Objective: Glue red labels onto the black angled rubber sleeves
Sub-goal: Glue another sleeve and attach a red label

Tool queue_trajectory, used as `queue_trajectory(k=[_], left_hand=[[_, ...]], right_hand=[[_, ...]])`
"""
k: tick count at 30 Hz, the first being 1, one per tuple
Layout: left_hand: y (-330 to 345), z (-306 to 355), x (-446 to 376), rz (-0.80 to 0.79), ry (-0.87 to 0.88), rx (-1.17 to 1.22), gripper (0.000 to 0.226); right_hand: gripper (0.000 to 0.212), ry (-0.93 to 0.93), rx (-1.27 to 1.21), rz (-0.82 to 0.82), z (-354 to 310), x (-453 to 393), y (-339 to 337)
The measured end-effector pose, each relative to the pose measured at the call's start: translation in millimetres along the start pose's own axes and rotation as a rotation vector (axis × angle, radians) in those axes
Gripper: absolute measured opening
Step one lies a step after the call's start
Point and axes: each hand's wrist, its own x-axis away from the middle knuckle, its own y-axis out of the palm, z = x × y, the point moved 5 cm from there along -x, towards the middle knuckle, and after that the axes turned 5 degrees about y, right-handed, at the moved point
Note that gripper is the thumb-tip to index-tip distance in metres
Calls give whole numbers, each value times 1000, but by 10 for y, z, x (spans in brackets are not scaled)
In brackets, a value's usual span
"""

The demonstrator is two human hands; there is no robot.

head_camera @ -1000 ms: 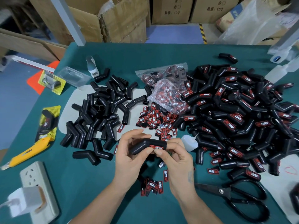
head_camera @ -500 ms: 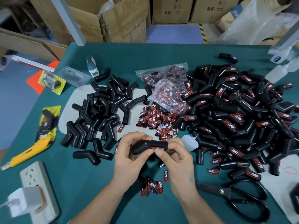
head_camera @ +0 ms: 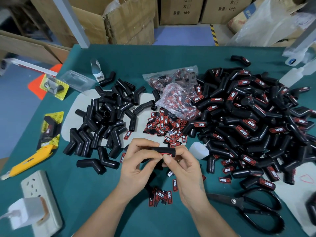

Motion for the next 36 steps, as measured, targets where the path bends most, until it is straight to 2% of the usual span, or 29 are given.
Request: queue_trajectory(k=[19, 31, 36], left_hand=[[8, -49, -12, -19, 41, -72, 22], [-2, -50, -12, -35, 17, -108, 23], [-4, -40, -25, -19, 10, -91, 21]], right_hand=[[35, 37, -4, 36, 52, -11, -29], [48, 78, 8, 68, 124, -22, -59], [45, 75, 26, 71, 107, -18, -64]])
